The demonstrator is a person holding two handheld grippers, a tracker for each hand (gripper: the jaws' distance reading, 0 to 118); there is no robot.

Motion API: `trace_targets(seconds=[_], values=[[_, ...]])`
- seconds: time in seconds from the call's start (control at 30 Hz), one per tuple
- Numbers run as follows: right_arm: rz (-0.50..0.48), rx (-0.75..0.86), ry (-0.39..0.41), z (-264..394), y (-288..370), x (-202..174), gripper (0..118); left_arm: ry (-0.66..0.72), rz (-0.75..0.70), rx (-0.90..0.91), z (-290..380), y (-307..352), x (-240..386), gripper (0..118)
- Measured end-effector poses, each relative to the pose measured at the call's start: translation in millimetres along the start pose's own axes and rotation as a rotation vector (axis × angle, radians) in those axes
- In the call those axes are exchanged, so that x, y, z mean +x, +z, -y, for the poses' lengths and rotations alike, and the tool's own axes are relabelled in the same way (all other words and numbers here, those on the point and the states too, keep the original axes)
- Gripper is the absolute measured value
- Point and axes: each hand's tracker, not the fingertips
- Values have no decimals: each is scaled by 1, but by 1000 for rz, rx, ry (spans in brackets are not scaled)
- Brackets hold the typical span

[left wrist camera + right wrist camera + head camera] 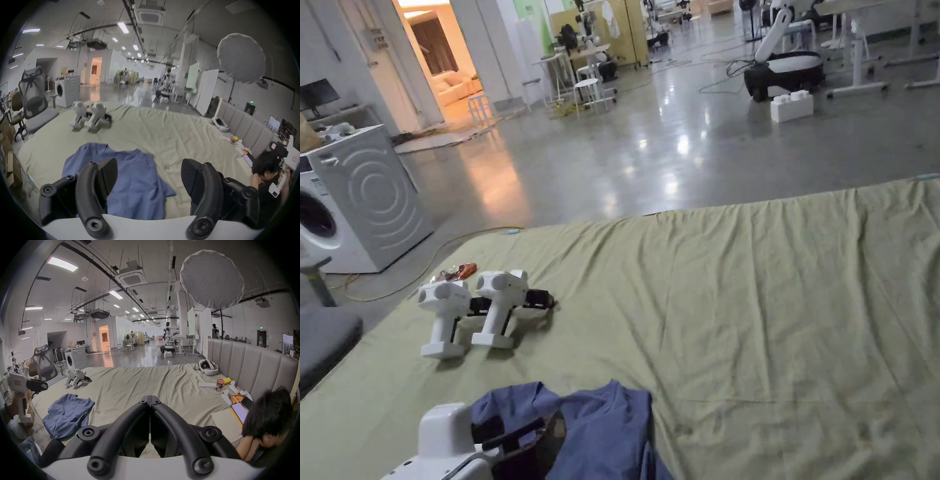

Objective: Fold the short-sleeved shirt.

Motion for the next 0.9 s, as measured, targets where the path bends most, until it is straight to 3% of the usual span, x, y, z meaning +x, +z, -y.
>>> trace_targets(seconds=[0.07, 0.13, 0.3, 0.47, 0.6, 0.67, 0.7, 0.77, 0.8, 0.83, 0.87, 0.9], values=[[-2, -32, 1, 4, -6, 0, 2, 11, -55, -56, 16, -37, -17, 94], [-10, -64, 13, 9, -10, -1, 2, -13, -66, -120, 25, -68, -30, 106], [-18, -144, 21, 18, -24, 1, 2, -24, -118, -222, 52, -128, -50, 118], [-9, -206, -22, 28, -41, 9, 2, 44, -158, -313, 64, -178, -76, 118], [-9, -259, -57, 36, -53, 11, 2, 23, -230, -415, 77, -213, -89, 116], [-17, -282, -60, 39, -56, 11, 2, 41, -209, -441, 82, -221, -93, 102], [-18, -294, -57, 41, -58, 10, 2, 44, -215, -471, 85, -223, -93, 88], [-19, -311, -49, 45, -61, 8, 2, 33, -222, -445, 86, -221, -90, 84], [-24, -319, -49, 46, -62, 8, 3, 36, -221, -443, 85, -220, -90, 75], [-28, -324, -50, 48, -63, 8, 3, 41, -215, -448, 84, -220, -90, 54], [-31, -330, -55, 55, -60, 15, 3, 29, -205, -449, 83, -219, -89, 4], [-34, -337, -59, 56, -60, 16, 3, 0, -209, -441, 82, -219, -85, 1]])
